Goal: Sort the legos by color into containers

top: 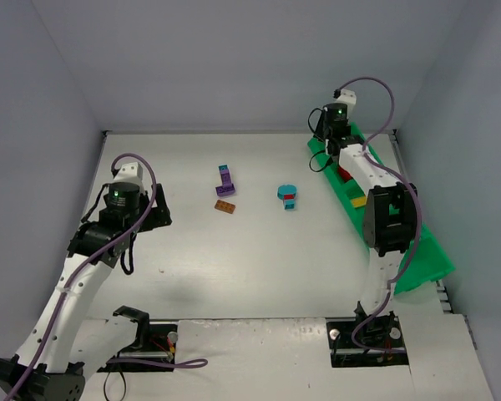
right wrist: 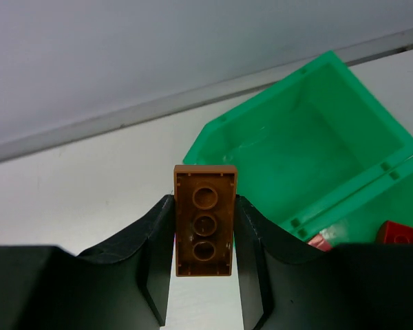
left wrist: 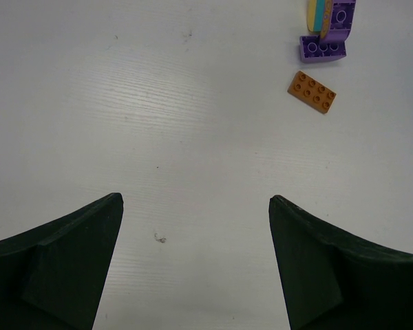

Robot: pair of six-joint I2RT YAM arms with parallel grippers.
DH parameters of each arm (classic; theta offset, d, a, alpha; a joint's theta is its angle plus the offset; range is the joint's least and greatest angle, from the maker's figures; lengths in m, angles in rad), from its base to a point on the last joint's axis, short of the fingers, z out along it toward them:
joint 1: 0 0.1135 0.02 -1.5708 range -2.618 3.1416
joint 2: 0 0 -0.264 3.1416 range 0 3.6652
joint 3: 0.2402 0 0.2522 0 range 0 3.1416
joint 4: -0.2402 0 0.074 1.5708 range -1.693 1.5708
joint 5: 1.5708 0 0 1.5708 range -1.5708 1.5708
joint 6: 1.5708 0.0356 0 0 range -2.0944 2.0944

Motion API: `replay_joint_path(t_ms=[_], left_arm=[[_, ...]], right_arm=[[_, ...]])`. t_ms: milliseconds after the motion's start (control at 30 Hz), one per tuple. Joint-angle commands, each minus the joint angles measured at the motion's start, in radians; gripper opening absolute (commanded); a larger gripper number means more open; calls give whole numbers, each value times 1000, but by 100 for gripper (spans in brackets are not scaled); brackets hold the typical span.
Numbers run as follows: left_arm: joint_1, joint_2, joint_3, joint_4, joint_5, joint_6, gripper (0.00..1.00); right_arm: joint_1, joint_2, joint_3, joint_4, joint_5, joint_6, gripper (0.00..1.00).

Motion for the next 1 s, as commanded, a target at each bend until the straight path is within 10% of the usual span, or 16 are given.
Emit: replay_joint_path(t_ms=[0,667,967], left_arm=[[-4,15,17,30,-23,-9,80],[-4,38,-1,51,-10,-18,80],[-4,27,3,53,-2,-4,80]], right_arm=[[-22,53,108,63,101,82,1],[-68,166,199,95,167,108,59],[11,12,67,155,-105,-99,59]])
